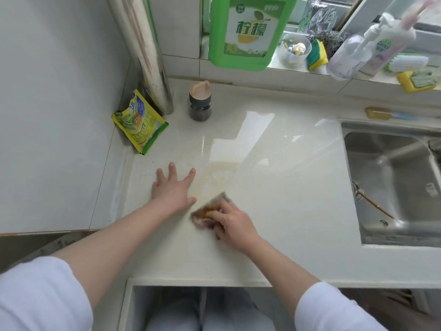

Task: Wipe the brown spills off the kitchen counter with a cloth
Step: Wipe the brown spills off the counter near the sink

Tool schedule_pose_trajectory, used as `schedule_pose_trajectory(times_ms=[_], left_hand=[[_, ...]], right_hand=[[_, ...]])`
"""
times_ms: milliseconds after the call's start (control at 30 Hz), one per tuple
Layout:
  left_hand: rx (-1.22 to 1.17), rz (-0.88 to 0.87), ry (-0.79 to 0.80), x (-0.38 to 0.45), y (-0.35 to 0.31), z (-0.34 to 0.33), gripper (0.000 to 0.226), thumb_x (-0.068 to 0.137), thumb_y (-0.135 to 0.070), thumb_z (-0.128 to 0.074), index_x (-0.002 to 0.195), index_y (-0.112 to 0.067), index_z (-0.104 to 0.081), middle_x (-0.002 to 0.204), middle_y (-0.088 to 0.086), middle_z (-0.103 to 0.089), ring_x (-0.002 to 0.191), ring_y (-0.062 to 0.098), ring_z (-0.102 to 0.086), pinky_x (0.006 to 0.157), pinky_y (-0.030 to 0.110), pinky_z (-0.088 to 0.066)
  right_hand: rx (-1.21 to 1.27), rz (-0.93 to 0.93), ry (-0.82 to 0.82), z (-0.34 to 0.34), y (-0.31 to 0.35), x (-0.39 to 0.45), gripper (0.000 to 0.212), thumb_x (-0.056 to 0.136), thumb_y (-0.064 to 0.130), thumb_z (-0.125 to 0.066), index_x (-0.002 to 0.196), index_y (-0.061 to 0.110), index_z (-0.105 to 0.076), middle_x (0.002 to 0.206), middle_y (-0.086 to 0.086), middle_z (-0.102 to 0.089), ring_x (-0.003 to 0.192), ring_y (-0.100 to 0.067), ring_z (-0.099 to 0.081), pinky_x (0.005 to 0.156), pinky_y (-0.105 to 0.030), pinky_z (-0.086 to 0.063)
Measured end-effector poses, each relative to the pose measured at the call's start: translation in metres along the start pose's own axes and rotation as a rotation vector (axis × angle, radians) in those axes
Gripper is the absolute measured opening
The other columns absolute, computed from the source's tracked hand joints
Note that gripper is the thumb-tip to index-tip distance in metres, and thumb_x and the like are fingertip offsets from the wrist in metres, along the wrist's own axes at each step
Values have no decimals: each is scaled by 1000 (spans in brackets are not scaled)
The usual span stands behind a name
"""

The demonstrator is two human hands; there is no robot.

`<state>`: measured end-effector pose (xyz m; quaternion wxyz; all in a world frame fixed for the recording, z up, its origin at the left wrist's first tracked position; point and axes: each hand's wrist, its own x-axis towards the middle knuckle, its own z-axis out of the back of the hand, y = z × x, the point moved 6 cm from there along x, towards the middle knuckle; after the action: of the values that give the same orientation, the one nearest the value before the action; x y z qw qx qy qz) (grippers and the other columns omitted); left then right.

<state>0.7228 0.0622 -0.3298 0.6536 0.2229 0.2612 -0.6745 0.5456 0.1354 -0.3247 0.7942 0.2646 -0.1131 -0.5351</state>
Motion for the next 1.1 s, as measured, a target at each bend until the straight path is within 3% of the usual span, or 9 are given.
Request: schedule_pose_trajectory(times_ms=[100, 267, 467, 533, 700, 833, 900, 1033, 1100], left_hand=[[-1, -4, -38, 1, 2, 11, 75, 92, -61, -47, 154, -44, -9, 161, 19, -3, 145, 49, -7, 113, 54, -29], [-86, -19, -137, 25, 5, 41, 69, 94, -53, -50, 154, -42, -16, 163, 17, -4, 149, 42, -7, 117, 51, -26], [-25, -5, -34, 53, 1, 49, 76, 95, -54, -43, 155, -43, 1, 164, 13, 12, 150, 44, 5, 120, 56, -18], [-18, -4, 26, 57, 1, 53, 72, 96, -53, -40, 155, -43, 1, 165, 13, 11, 149, 45, 3, 120, 55, -18], [-9, -3, 145, 63, 0, 63, 65, 100, -40, -34, 156, -43, 1, 164, 15, 11, 148, 49, 2, 119, 57, -18], [12, -22, 205, 64, 2, 65, 71, 99, -30, -36, 155, -42, 6, 163, 17, 15, 148, 50, 4, 119, 57, -19], [-4, -24, 239, 64, 3, 66, 73, 98, -25, -35, 155, -42, 7, 163, 15, 18, 148, 48, 6, 119, 57, -19], [-55, -21, 251, 61, 2, 66, 75, 97, -18, -35, 155, -44, 6, 163, 11, 21, 149, 45, 12, 120, 56, -19], [-74, -19, 244, 60, 1, 66, 76, 96, -17, -34, 155, -43, 5, 163, 10, 21, 149, 45, 13, 120, 56, -18]], right_hand=[[68, -13, 1, 34, -47, -1, 30, 77, 16, -63, 101, 33, -73, 110, 9, -60, 98, -12, -60, 74, -24, -50], [335, -1016, -530, 99, -131, 15, 34, 87, 13, -53, 112, 31, -66, 125, 2, -47, 111, -18, -54, 87, -26, -40], [123, 251, 311, 21, -16, 38, 32, 77, 23, -60, 106, 33, -72, 118, 9, -60, 107, -15, -58, 79, -31, -53], [103, 91, 204, 50, -68, 59, 29, 77, 24, -61, 102, 34, -73, 118, 12, -62, 103, -13, -61, 81, -32, -53], [327, -876, -466, 107, -138, 83, 37, 85, 13, -52, 114, 32, -66, 122, 4, -48, 99, -16, -56, 84, -28, -45], [87, 120, 165, 32, -26, 86, 36, 76, 21, -57, 108, 33, -69, 116, 8, -57, 107, -15, -53, 73, -28, -50], [69, 220, 251, 42, -42, 84, 30, 76, 25, -56, 100, 35, -73, 110, 13, -60, 101, -11, -57, 73, -27, -50], [248, -708, -380, 109, -144, 106, 29, 82, 17, -54, 95, 39, -68, 116, 8, -55, 104, -16, -61, 83, -28, -47], [328, -920, -498, 102, -135, 110, 34, 84, 14, -51, 107, 34, -67, 122, 3, -49, 109, -22, -58, 88, -32, -46]])
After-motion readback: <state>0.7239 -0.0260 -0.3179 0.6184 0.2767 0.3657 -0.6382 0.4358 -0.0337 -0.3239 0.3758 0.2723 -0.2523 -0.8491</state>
